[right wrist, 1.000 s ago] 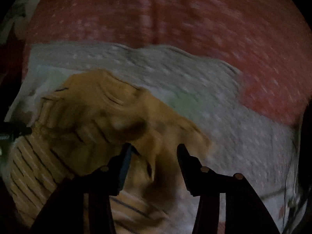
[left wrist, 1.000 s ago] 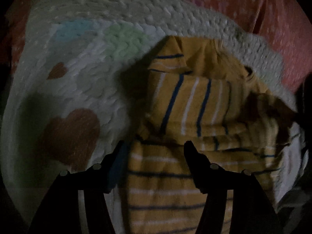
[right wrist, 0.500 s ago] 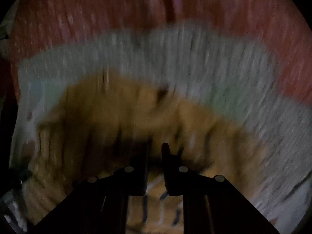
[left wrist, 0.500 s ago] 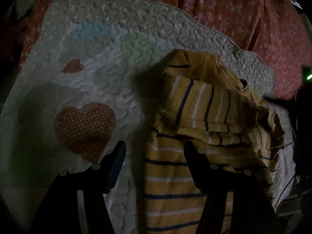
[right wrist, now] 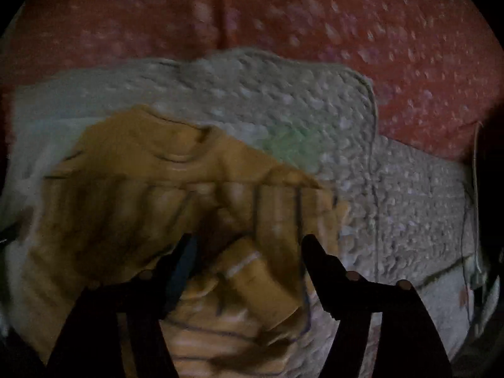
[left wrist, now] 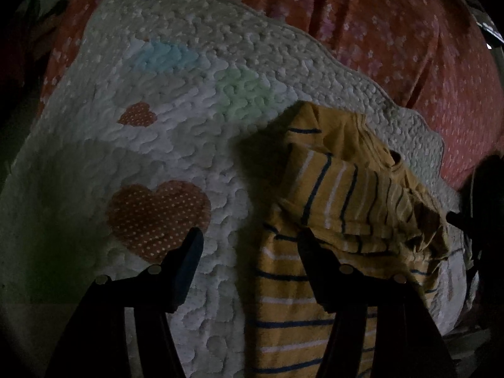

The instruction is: Fold small clothes

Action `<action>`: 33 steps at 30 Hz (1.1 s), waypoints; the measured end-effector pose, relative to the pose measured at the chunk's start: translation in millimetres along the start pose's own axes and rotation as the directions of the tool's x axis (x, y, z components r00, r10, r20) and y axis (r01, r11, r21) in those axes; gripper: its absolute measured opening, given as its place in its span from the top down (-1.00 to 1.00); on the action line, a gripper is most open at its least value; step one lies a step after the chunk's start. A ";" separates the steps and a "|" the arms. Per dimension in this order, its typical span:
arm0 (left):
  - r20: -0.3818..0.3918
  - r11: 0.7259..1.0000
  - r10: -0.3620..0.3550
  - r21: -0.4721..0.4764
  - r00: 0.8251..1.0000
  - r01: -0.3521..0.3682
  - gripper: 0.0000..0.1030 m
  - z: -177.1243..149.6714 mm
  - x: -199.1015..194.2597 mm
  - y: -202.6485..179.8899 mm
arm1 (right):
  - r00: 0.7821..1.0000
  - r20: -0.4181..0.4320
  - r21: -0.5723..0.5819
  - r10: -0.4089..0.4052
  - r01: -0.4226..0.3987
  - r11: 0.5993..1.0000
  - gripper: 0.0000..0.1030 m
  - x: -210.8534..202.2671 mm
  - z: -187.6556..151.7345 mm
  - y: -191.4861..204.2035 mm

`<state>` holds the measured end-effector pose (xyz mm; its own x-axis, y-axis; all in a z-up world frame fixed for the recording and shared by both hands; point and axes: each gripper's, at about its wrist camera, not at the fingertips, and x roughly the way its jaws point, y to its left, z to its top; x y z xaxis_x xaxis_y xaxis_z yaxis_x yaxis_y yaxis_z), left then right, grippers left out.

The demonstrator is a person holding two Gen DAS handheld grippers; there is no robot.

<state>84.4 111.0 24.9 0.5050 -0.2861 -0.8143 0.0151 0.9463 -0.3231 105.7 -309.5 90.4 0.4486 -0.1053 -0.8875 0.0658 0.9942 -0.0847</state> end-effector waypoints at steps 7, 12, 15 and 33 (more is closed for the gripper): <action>0.021 1.000 0.021 -0.014 1.000 -0.020 -0.19 3.6 -2.9 6.3 | 0.996 -0.070 -0.123 -0.064 0.055 0.991 0.73 12.9 7.8 19.4; 0.013 0.997 0.041 -0.065 0.999 -0.040 -0.19 6.7 -1.0 19.2 | 0.956 0.037 -0.094 -0.291 0.293 0.951 0.18 -8.1 27.5 38.3; 0.021 0.991 0.057 -0.120 0.998 -0.054 -0.19 9.0 -6.3 35.9 | 0.992 0.112 -0.040 -0.056 0.061 0.997 -0.16 -32.1 24.5 87.6; 0.108 0.953 0.089 -0.297 0.990 -0.053 -0.19 27.2 -44.9 105.1 | 0.959 -0.143 -0.427 0.244 -0.282 0.859 0.81 35.8 22.3 389.5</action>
<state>86.7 227.4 40.6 0.5942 -0.1831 -0.7832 -0.2686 0.8726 -0.4079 167.3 73.5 35.8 0.3192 0.1444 -0.9366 -0.4501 0.8928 -0.0158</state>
